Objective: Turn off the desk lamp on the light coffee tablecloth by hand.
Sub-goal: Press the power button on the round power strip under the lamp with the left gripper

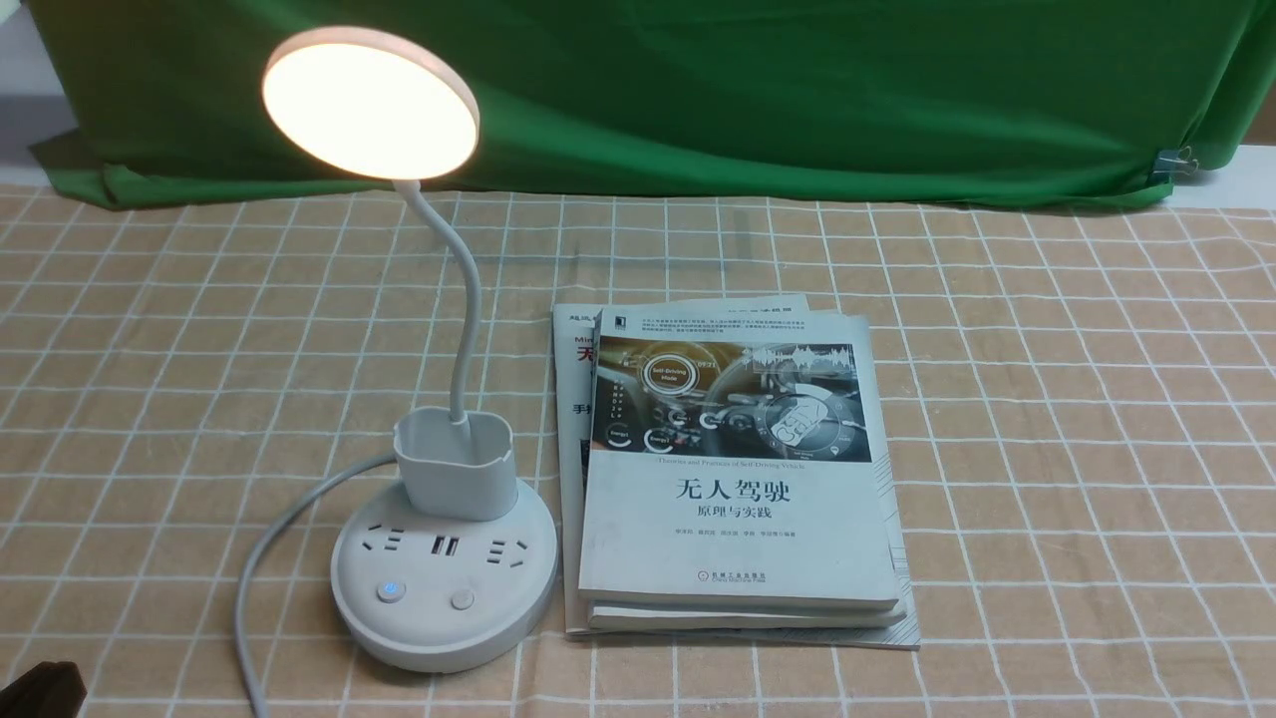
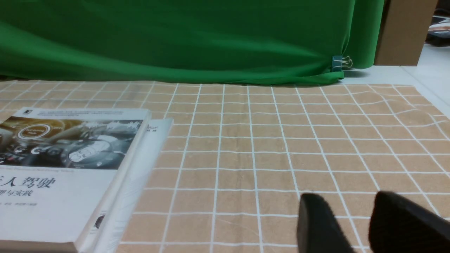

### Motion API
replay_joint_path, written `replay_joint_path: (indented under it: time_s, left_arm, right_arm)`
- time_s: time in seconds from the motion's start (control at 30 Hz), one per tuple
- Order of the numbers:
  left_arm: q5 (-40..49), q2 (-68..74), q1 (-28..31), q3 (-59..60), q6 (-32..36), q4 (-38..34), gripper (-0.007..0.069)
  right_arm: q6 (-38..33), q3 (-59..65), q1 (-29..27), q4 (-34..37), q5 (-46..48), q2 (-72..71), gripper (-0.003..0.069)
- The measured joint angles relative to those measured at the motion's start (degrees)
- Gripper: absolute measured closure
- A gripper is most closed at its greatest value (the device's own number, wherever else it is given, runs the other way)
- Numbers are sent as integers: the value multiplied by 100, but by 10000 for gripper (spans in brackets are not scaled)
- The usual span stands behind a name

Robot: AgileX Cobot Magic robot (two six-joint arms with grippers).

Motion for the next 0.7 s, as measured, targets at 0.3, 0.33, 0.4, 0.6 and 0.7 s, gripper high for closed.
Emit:
replay_joint_path:
  time_s: [0.3,0.33,0.4,0.6,0.7]
  left_arm:
    - [0,0,0,0,0,0,619]
    - [0,0,0,0,0,0,619]
    - [0,0,0,0,0,0,619]
    - [-254,0,0,0,-6,-404,619]
    - [-661,0,0,6,-273,-1515,619]
  right_arm:
    - [0,0,0,0,0,0,417]
    - [0,0,0,0,0,0,417]
    - [0,0,0,0,0,0,417]
    - [0,0,0,0,0,0,417]
    - [0,0,0,0,0,0,417]
